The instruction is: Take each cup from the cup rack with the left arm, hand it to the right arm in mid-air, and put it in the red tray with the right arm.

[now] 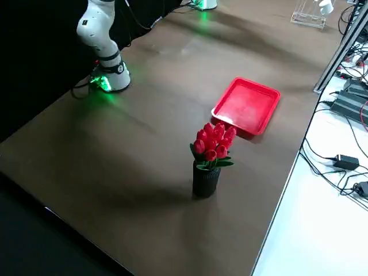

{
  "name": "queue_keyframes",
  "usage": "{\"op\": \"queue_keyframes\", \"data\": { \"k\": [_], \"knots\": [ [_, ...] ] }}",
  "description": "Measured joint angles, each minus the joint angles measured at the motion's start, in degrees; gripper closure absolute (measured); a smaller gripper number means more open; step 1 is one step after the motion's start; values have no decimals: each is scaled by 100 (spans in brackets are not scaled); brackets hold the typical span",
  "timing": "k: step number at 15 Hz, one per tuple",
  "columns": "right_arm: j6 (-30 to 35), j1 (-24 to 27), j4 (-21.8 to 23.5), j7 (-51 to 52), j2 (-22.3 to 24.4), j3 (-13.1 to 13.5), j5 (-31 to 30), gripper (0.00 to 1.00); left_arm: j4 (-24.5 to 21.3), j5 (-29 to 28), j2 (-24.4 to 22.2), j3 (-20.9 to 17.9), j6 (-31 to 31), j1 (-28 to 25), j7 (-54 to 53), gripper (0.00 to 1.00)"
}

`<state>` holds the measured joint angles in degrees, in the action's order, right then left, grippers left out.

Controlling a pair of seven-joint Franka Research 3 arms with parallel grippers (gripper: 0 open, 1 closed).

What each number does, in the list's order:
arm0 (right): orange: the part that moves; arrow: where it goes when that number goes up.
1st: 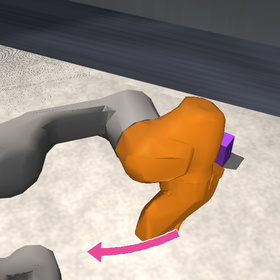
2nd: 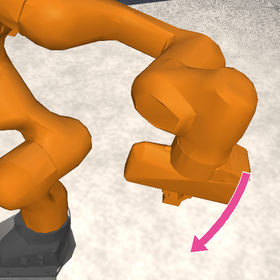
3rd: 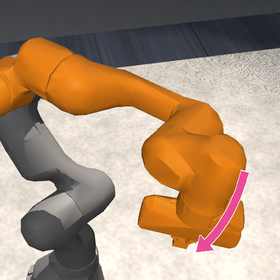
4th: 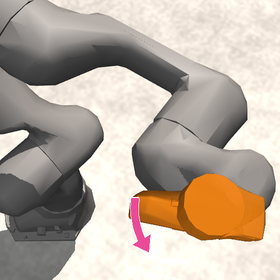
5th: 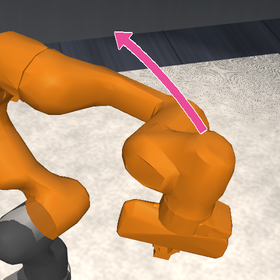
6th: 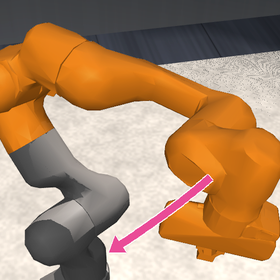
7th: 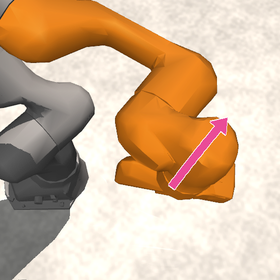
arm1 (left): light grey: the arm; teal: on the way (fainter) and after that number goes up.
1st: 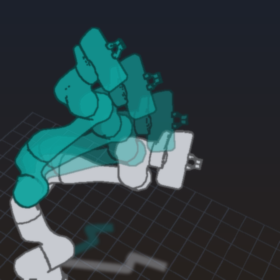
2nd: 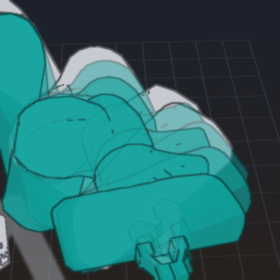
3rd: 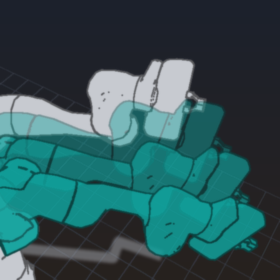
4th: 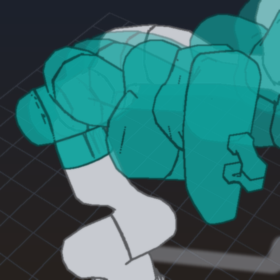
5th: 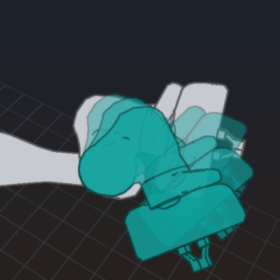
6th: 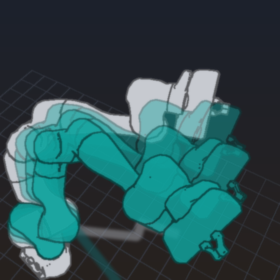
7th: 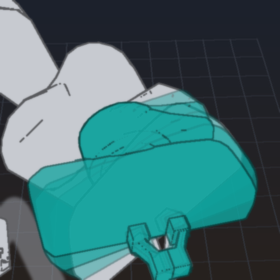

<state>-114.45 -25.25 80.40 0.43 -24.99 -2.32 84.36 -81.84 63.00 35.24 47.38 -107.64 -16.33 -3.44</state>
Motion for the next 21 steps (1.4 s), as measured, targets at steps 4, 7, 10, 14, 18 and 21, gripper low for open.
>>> {"op": "queue_keyframes", "data": {
  "k": [4, 7, 10, 14, 18, 21],
  "knots": [
    [36, -25, -34, 10, -3, -2, 0, 89, 1, 0, 20, -5, -113, 5, 15, 25],
    [39, -36, -45, 4, -8, -4, 2, 91, 2, 0, 21, -6, -167, 4, -10, 26],
    [4, -60, -78, -2, -65, -5, 7, 92, 27, -4, 16, 18, -319, 40, -37, 7],
    [-12, -71, -144, -2, -137, -5, 16, 92, 53, -60, 5, 15, -386, -19, -77, 0],
    [-14, -70, -142, -4, -214, 38, -37, 92, 112, -807, -38, 20, -341, -284, -68, 0],
    [-11, 126, -41, -69, -265, 117, -636, 92, 124, -2220, -56, 29, 26, -852, -69, 0]
  ]
}}
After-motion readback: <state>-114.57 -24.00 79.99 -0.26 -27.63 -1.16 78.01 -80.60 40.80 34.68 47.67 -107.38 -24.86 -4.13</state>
